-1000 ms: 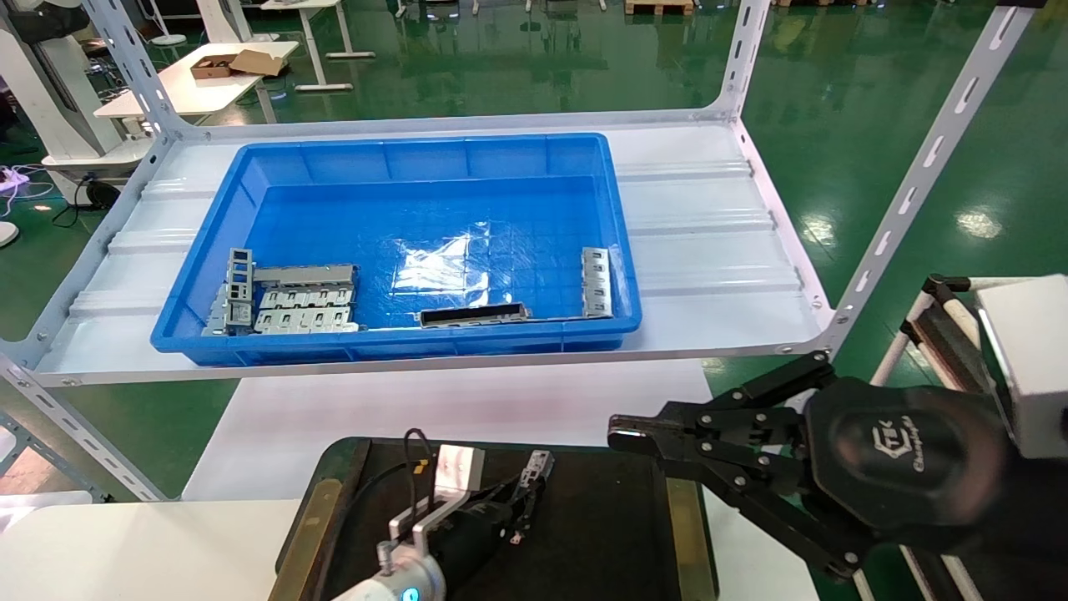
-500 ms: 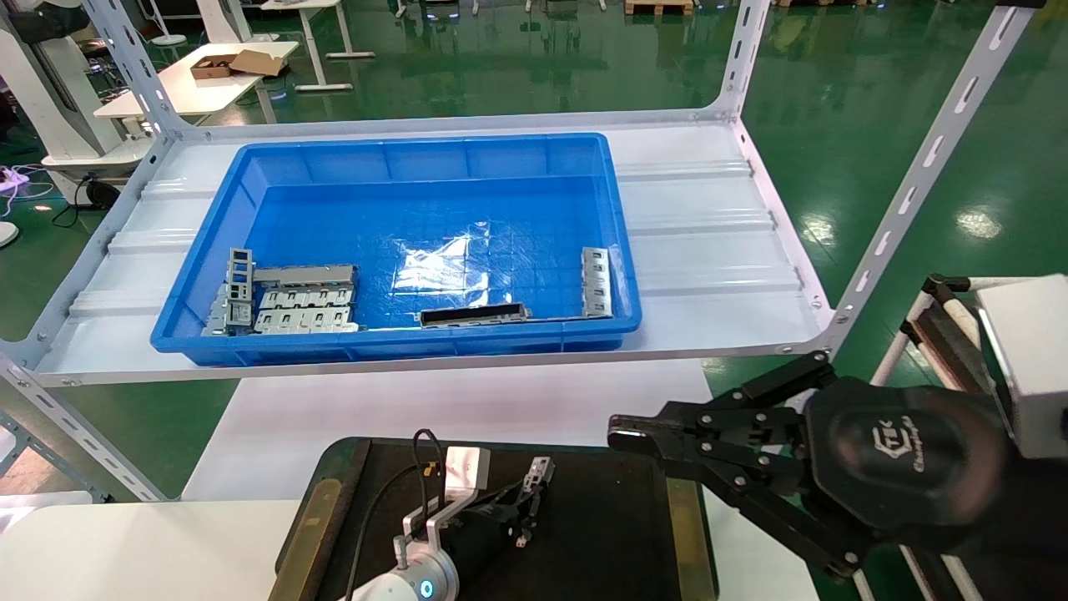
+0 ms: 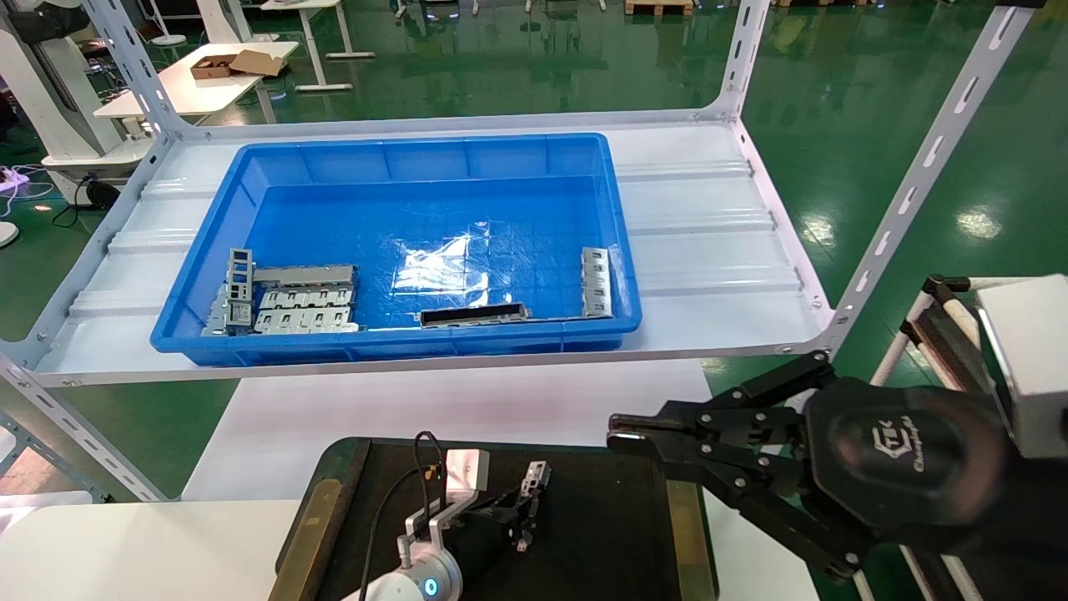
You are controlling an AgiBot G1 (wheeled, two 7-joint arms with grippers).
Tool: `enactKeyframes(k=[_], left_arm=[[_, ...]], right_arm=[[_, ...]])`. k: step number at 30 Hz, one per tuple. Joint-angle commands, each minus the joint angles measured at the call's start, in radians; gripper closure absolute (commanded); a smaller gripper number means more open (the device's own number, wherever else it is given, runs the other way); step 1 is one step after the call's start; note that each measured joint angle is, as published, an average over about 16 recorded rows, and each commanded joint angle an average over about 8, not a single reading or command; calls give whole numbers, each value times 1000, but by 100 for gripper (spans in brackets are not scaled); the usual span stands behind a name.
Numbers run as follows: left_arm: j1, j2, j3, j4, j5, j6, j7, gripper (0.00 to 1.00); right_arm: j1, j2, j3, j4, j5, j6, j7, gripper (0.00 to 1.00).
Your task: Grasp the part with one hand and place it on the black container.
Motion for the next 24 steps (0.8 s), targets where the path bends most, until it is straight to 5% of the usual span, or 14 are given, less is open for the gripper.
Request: enactKeyframes(k=[1, 13, 24], left_arm=[[-5, 0, 22, 3, -5, -9, -15, 0], [-37, -35, 97, -63, -24, -43, -52, 0], [3, -287, 90, -431, 32, -18, 16, 0]], right_arm=[[0, 0, 0, 0, 0, 0, 0, 0], [0, 0, 0, 0, 0, 0, 0, 0], [0, 0, 0, 0, 0, 0, 0, 0]])
